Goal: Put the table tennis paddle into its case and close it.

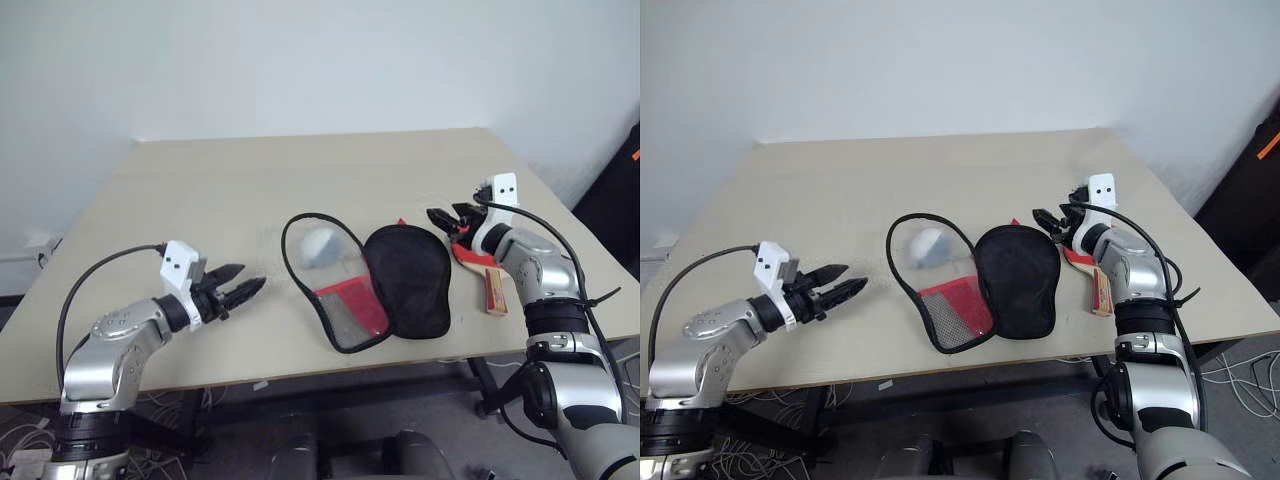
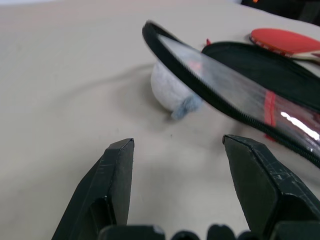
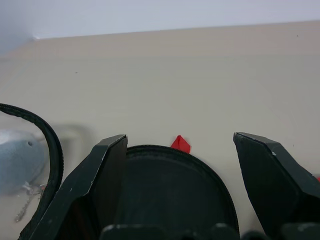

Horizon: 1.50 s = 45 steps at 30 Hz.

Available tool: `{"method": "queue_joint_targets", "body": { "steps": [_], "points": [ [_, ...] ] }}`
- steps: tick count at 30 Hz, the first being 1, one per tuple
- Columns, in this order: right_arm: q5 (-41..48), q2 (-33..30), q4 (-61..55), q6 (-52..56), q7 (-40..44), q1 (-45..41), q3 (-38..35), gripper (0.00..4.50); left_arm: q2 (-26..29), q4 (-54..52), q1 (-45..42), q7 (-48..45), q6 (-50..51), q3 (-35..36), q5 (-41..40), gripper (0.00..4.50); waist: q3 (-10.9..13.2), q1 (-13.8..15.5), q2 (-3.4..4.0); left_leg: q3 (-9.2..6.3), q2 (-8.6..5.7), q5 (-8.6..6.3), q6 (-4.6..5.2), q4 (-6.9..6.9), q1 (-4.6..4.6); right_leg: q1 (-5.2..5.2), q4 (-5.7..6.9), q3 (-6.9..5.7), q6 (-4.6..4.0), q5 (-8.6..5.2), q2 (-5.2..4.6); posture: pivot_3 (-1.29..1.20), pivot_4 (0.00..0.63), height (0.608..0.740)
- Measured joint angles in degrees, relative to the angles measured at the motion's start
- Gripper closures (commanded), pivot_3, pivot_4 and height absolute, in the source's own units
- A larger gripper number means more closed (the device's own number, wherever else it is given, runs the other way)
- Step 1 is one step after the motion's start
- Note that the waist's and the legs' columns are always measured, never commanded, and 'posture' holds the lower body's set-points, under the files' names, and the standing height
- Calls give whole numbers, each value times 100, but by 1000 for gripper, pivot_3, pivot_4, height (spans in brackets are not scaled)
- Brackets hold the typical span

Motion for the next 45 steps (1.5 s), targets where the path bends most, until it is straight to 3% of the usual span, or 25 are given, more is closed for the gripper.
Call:
{"method": "queue_joint_targets", "body": {
  "steps": [14,25,36,45],
  "points": [
    [205,-10,-531,183,-287,569,-215,847,167,-69,-307,-166,216,-130,10,1511,0,-3,1,1,0,0,0,-1,1,-1,1,0,0,0,1,0,0,724],
    [61,-614,-663,768,-602,828,-171,847,102,72,-928,-231,559,-514,-18,1511,0,-2,0,-1,-2,1,1,0,3,3,-1,1,8,-5,1,0,0,724],
    [43,-947,-390,2496,-1049,646,-314,847,-72,-202,-1394,-120,1325,-776,-276,1511,0,-2,0,-8,-6,2,5,2,3,9,-6,3,10,-5,1,0,0,724],
    [134,-987,-1101,3545,-1253,769,-327,847,-247,-204,-1509,-165,1462,-1169,-339,1511,0,4,1,-11,-7,9,17,3,2,9,-6,3,10,-6,1,0,0,724]
  ]
}}
